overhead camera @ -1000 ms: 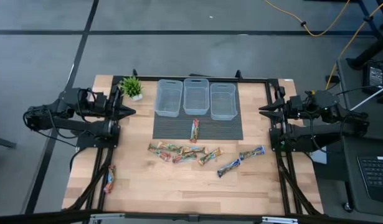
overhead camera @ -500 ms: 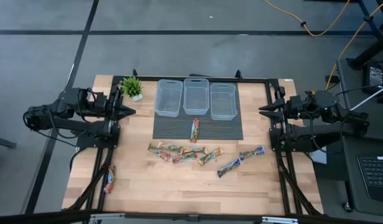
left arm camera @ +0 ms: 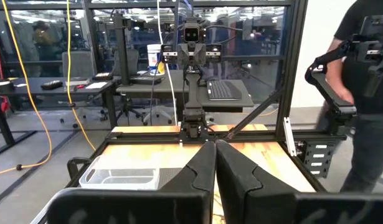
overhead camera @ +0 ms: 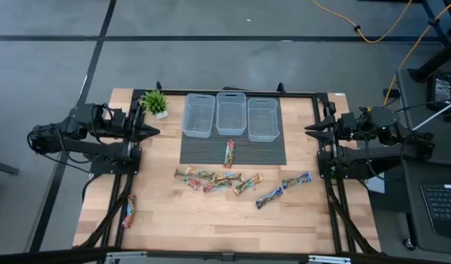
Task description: Pick and place Granola Bars by type
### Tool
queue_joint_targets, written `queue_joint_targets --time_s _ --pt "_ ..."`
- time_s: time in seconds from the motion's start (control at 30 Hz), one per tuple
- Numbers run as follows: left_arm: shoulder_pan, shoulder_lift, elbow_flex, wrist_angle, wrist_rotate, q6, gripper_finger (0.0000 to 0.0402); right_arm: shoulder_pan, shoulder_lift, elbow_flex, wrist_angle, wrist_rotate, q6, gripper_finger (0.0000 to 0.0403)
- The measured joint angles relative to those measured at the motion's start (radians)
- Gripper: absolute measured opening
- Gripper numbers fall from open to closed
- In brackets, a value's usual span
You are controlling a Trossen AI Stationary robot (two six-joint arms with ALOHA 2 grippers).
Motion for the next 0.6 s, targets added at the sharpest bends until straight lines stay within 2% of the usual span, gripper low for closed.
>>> queue_joint_targets --time_s 0.6 --pt "0.0 0.0 0.0 0.0 0.0 0.0 0.0006 0.0 0.0 0.0 0.0 0.0 0.001 0.0066"
